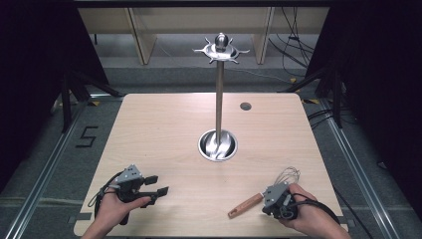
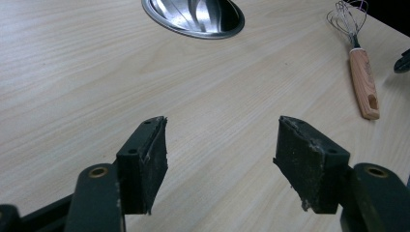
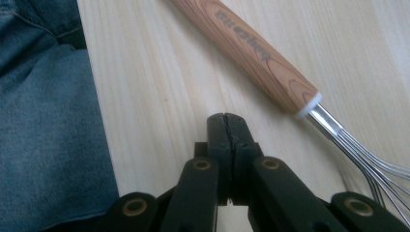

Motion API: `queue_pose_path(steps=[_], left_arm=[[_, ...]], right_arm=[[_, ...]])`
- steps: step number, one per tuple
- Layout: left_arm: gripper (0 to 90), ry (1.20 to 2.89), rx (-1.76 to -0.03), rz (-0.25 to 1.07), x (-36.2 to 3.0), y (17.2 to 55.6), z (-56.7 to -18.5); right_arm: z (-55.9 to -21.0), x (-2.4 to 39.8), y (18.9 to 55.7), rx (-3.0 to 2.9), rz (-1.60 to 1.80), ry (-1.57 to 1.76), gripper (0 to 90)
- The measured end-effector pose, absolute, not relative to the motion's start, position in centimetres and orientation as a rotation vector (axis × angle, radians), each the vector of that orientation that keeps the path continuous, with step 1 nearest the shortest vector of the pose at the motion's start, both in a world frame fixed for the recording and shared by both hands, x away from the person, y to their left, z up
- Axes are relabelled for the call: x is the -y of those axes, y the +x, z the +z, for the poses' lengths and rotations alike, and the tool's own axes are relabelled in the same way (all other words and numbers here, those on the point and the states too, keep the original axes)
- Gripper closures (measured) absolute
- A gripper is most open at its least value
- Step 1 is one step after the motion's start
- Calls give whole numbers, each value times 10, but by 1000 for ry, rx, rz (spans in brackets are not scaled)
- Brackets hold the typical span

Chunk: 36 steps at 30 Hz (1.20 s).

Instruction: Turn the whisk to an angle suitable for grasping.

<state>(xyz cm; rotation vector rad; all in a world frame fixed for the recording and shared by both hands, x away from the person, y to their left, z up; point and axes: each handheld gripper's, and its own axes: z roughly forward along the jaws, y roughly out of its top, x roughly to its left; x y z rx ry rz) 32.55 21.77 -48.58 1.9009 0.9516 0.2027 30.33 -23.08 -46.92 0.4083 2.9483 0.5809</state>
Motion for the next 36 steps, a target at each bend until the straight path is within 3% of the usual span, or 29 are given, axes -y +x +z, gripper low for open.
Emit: queue_pose_path(steps=[36], left_arm=[[347,1910,-877,198,-216,322,-479]], right_arm=[[-472,147,357,-2966,404,645,900]])
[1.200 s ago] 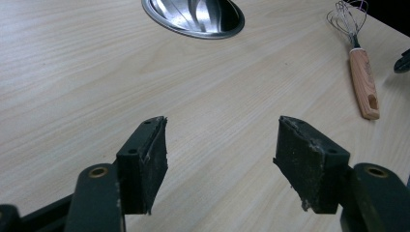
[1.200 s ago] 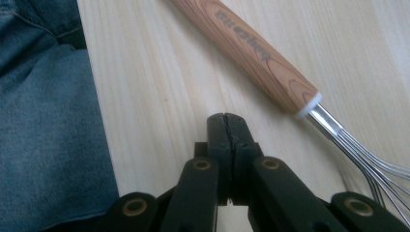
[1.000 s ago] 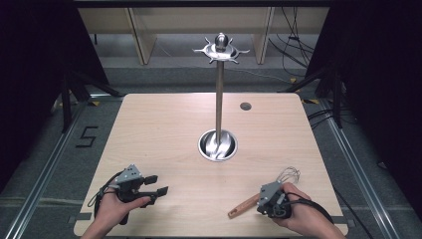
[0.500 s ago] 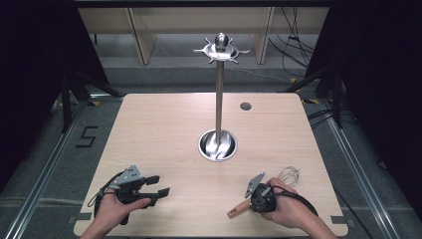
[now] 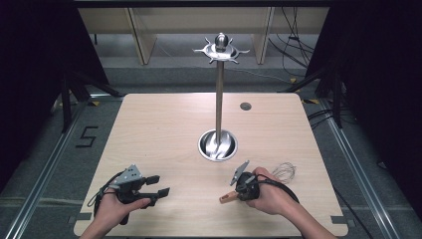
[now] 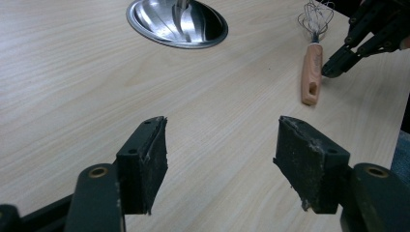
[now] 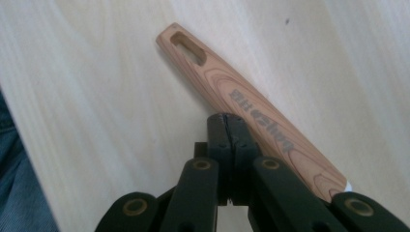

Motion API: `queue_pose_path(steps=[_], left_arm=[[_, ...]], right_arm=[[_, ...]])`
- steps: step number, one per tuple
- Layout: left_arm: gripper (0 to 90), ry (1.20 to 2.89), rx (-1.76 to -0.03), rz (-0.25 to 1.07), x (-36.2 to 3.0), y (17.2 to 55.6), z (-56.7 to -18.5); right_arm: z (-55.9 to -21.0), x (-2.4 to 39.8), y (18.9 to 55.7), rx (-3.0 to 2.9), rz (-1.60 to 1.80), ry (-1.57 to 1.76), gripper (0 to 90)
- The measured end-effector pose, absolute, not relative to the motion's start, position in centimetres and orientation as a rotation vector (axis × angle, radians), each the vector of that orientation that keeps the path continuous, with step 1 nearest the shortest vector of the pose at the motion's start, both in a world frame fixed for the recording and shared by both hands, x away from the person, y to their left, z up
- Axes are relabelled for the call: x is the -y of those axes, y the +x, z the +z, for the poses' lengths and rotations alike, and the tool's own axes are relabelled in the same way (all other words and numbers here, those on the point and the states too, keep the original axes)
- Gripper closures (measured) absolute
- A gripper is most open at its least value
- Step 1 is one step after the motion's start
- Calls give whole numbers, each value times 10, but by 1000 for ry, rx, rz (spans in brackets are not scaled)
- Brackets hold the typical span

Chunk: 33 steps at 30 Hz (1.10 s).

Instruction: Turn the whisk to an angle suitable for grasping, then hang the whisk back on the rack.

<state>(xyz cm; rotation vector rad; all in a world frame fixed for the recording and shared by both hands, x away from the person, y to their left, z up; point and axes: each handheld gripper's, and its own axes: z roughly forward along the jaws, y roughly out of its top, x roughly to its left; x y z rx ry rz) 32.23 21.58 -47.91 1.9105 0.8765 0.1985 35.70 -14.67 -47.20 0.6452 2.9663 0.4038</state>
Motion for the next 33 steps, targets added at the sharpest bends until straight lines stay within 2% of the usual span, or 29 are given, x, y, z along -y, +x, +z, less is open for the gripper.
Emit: queue_pose_path(steps=[11,14,18,21,22,25,26,33], left_arm=[[347,1914,-881,193,-216,323,-479],[347,1914,-884,197,-216,323,-478],[347,1908,-889,192,-215,326,-479],[347,1912,-885,181,-216,328,-480],[347,1902,-893,175,-214,329,-480],[347,1906,-894,173,-213,329,-480],[346,1907,-896,175,-212,329,-480],[346,1902,-911,179,-216,323,-483]], right_arm=[[-472,132,374,-2911,507,695,900],[-472,130,379,-2912,541,690,873],[-468,132,380,-2887,600,667,800],[-458,139,382,-2859,619,597,709],[-452,146,384,-2859,621,547,649],[-449,154,388,-2839,590,522,598],[-446,161,391,-2874,557,462,541],[-439,175,401,-2921,369,286,465]])
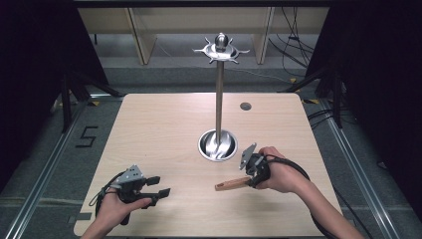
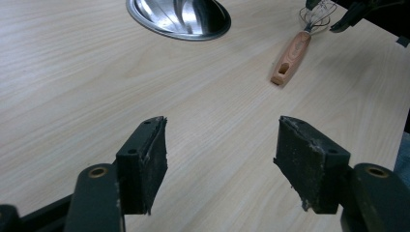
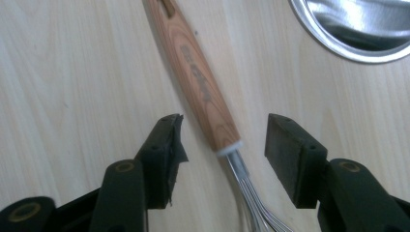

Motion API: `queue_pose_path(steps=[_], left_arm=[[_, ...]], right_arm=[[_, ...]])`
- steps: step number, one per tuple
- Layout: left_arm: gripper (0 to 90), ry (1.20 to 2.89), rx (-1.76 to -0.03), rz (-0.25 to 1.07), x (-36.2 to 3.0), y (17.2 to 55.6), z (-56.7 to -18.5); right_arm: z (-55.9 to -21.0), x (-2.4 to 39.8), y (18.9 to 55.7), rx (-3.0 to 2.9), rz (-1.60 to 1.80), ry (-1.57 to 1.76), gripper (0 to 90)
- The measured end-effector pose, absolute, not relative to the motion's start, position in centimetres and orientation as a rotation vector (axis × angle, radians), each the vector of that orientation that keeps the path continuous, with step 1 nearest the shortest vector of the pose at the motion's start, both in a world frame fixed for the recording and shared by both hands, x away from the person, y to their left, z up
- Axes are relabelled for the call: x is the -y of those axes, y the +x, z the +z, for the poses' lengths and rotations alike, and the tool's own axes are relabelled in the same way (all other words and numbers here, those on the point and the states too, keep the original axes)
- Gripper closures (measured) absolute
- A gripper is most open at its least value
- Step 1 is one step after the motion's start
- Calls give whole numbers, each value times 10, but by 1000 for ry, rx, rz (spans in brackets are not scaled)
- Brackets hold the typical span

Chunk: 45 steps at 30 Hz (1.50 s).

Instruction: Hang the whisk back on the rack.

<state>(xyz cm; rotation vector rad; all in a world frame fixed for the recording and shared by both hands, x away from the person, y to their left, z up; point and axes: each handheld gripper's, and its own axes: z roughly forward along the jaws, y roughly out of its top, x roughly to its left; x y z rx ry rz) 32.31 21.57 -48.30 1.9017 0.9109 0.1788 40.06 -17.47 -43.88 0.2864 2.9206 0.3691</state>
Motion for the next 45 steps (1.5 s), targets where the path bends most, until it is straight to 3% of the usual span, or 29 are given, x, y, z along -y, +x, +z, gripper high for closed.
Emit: queue_pose_path(steps=[16,37,45], left_arm=[[342,1899,-908,177,-216,324,-484],[342,1902,-900,172,-216,322,-483],[342,1912,-892,175,-216,323,-482]], right_arm=[[-440,168,422,-3014,198,81,480],[-467,156,421,-3063,18,22,587],[-470,155,421,-3059,-27,-15,686]])
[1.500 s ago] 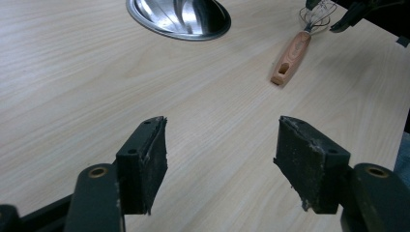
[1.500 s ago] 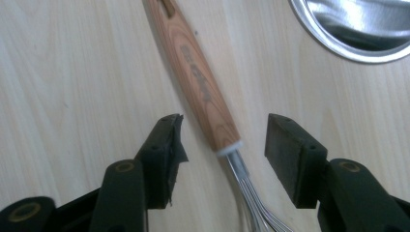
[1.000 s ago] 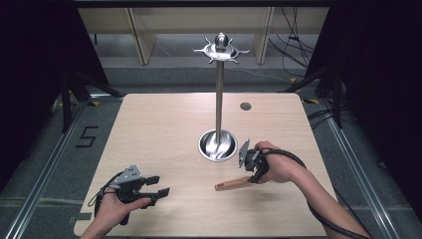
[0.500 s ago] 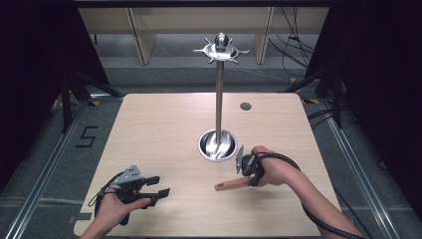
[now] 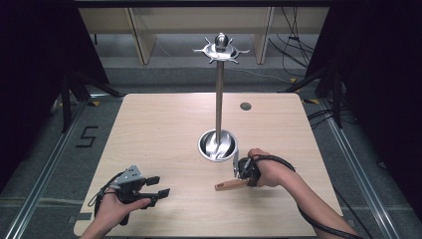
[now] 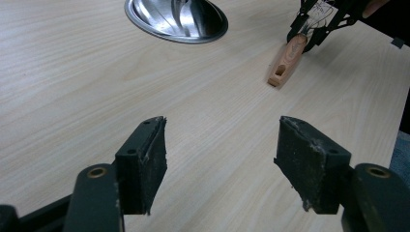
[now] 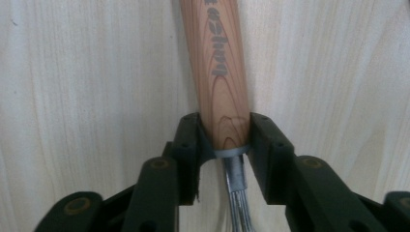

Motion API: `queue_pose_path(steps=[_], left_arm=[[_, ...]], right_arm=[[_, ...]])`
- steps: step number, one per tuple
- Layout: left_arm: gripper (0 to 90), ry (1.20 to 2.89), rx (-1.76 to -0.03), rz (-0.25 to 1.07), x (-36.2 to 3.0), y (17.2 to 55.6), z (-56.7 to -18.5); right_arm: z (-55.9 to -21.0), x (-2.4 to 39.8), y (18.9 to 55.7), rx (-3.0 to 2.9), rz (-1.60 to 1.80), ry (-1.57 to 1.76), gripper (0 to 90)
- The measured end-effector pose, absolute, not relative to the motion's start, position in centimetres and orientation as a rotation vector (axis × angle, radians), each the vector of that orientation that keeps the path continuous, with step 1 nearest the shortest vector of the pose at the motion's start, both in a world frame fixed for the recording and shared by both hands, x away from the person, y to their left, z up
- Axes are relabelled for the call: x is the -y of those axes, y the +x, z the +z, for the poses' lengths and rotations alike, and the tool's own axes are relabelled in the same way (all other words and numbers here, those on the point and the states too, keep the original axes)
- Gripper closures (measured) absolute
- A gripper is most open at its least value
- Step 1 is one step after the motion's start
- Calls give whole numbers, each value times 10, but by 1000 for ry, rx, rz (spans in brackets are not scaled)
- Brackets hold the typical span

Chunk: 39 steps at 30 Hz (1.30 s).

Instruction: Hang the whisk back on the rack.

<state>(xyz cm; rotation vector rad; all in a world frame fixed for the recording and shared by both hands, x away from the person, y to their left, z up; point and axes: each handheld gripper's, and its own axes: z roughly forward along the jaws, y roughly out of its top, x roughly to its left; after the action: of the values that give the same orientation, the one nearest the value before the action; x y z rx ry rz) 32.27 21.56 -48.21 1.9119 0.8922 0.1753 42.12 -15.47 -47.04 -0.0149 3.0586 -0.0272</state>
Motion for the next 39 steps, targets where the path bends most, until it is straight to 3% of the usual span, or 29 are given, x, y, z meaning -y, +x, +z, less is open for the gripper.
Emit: queue_pose_path(steps=[6,18,39], left_arm=[[342,1905,-891,178,-216,323,-482],[342,1906,-887,183,-216,323,-482],[342,1913,-890,183,-216,322,-482]], right_arm=[[-469,154,418,-3064,-38,-6,696],[-449,162,412,-2949,247,-22,704],[-415,194,389,-2645,805,460,705]])
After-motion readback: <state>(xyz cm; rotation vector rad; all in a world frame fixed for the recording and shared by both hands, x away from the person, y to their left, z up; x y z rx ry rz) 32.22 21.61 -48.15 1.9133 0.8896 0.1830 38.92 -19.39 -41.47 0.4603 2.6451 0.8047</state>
